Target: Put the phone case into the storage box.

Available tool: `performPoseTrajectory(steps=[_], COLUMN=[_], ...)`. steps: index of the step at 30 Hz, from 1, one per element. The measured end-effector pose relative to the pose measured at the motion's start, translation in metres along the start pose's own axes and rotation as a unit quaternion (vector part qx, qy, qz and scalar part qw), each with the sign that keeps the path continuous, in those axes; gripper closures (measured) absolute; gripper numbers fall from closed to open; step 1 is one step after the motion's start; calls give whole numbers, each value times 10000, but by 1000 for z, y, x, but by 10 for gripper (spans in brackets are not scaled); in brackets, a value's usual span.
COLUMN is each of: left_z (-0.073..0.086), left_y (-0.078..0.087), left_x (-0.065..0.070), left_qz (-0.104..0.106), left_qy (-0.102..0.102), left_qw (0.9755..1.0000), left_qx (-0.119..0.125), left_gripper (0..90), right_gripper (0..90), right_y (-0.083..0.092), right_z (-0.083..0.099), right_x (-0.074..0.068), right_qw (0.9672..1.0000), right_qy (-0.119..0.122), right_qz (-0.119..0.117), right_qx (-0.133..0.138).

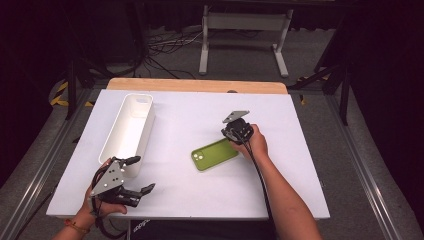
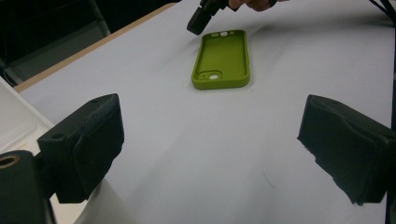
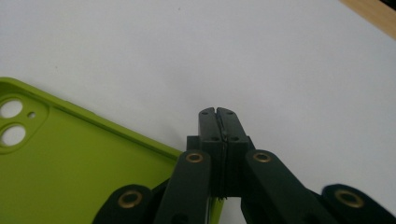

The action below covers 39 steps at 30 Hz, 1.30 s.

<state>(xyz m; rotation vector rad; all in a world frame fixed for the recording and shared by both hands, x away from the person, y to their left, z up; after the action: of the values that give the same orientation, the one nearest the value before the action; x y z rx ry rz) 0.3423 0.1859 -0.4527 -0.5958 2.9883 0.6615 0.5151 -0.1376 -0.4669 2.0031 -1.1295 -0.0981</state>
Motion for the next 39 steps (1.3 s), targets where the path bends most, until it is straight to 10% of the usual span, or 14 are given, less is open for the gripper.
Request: performPoseTrajectory(steps=[16, 39], left_z=[-4, -6], left_y=[6, 10], left_x=[1, 0], left_qz=[-34, -124], left_qy=[-22, 0], left_qw=[9999, 9998], left_qx=[144, 169], left_gripper=[74, 73], right_gripper=[900, 900], right_y=[-8, 45], right_z=[13, 63], right_x=[1, -15], right_qw=[9995, 9988], right_qy=[-16, 223], right_qz=[-30, -333], right_qx=[-320, -272])
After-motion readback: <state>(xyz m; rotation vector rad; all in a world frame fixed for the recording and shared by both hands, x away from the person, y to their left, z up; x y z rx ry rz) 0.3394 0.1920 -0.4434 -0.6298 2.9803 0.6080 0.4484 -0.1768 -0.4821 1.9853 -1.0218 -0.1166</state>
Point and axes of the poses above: each handheld gripper's, and its own axes: y roughly backward along the jaws, z roughly out of its underside, x roughly to its right, the point moved 5 cm from there along -y, roughly forward along the jaws, and after that the axes turned 11 degrees about z, right-handed, at the moved point
